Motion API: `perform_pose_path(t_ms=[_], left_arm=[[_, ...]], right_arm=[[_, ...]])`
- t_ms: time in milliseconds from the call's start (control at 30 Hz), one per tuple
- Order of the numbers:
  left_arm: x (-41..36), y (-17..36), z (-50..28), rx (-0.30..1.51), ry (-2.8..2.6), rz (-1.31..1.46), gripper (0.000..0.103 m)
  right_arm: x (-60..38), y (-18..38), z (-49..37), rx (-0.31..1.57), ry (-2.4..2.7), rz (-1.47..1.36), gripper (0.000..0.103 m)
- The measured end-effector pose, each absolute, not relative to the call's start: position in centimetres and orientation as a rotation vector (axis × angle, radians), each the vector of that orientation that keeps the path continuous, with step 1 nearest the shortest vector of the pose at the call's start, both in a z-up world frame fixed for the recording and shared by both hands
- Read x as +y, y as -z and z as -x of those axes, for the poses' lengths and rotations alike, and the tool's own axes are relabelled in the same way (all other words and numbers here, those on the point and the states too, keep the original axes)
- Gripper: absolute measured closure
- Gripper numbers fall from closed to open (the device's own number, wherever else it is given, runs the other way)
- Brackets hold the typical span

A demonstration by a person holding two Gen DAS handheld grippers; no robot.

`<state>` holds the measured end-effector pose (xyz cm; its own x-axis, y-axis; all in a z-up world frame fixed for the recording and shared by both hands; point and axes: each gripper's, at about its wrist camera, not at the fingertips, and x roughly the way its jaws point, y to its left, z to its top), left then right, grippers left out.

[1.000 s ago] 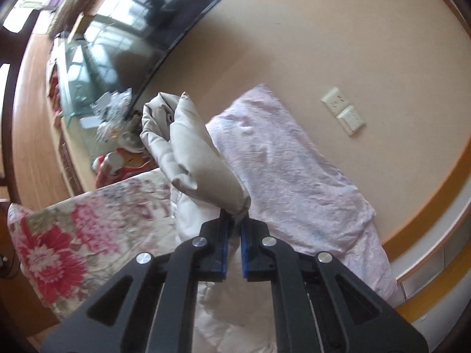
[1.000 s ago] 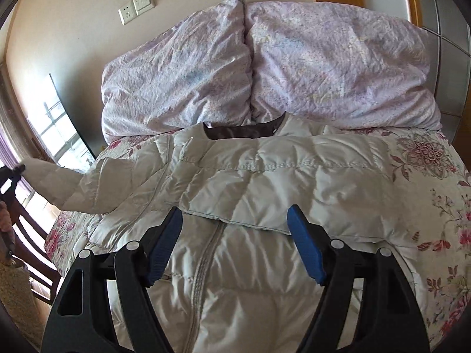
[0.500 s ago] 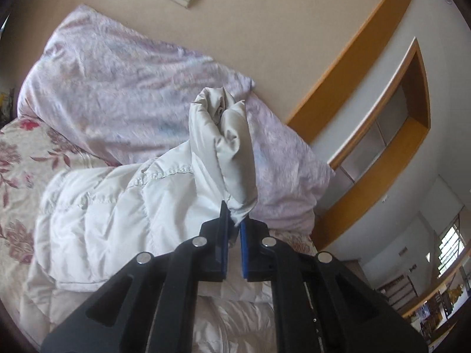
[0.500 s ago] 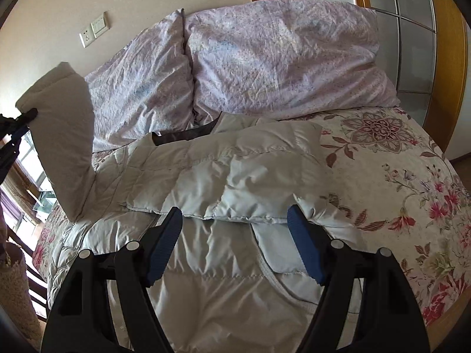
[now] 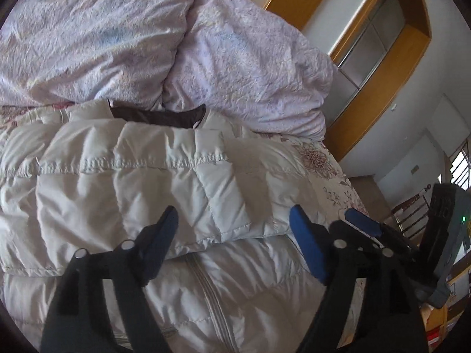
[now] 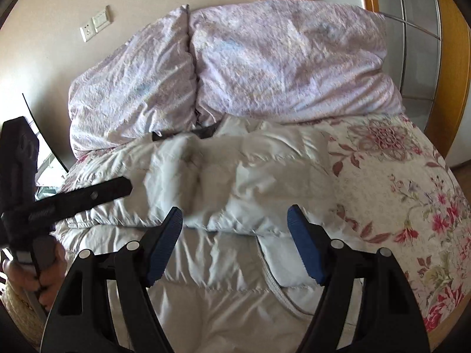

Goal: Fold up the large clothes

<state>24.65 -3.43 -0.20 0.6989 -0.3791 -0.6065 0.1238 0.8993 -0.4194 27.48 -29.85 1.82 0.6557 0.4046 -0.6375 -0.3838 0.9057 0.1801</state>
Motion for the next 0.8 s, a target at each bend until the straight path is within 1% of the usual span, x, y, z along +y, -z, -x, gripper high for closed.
perform_pose_path(t_ms=[67,133,167,233,333,400,467,533,600,633,800], left_arm=[[-1.3,-1.3,-23.2,0.682,0.235,0.324,0.017],[1.3,-2.4,-22.9,0.660,0.132,0.280,0.016],[2.9,-2.3,-22.7,0.656,0.077,0.265,0.016],[5.7,-1.9,-22.7,0.668,-0.014,0.255,0.017],[9.6,-0.3,-22.7,0.698,-0.120,0.230,0.017],[11.4,1.3,-22.9,0.731,-0.179,0.209,0.017],[12.5,3.1,-23.3,0.774,-0.212,0.190,0.017],[13.3,5.3,-24.1,0.828,-0.240,0.181,0.017],[14.0,7.0,-24.6,0.859,-0.248,0.199,0.017],[14.2,7.5,-24.6,0.860,-0.250,0.207,0.017],[13.6,8.2,-25.0,0.858,-0.269,0.164,0.015]], right_arm=[[-27.9,-2.4,-27.5,0.709,-0.495,-0.008,0.035],[-25.5,-2.4,-28.0,0.712,-0.558,0.023,0.043],[-24.2,-2.2,-28.3,0.719,-0.590,0.037,0.045],[-21.4,-1.4,-29.1,0.738,-0.629,0.079,0.055],[-18.1,0.1,-30.3,0.755,-0.651,0.147,0.063],[-16.7,1.4,-31.2,0.767,-0.644,0.193,0.064],[-16.3,3.0,-32.4,0.817,-0.611,0.214,0.064],[-16.9,5.4,-34.1,0.913,-0.595,0.189,0.067],[-17.7,6.7,-35.1,0.944,-0.613,0.132,0.068],[-18.0,7.0,-35.3,0.952,-0.617,0.111,0.071],[-18.6,7.7,-35.6,0.964,-0.636,0.073,0.071]])
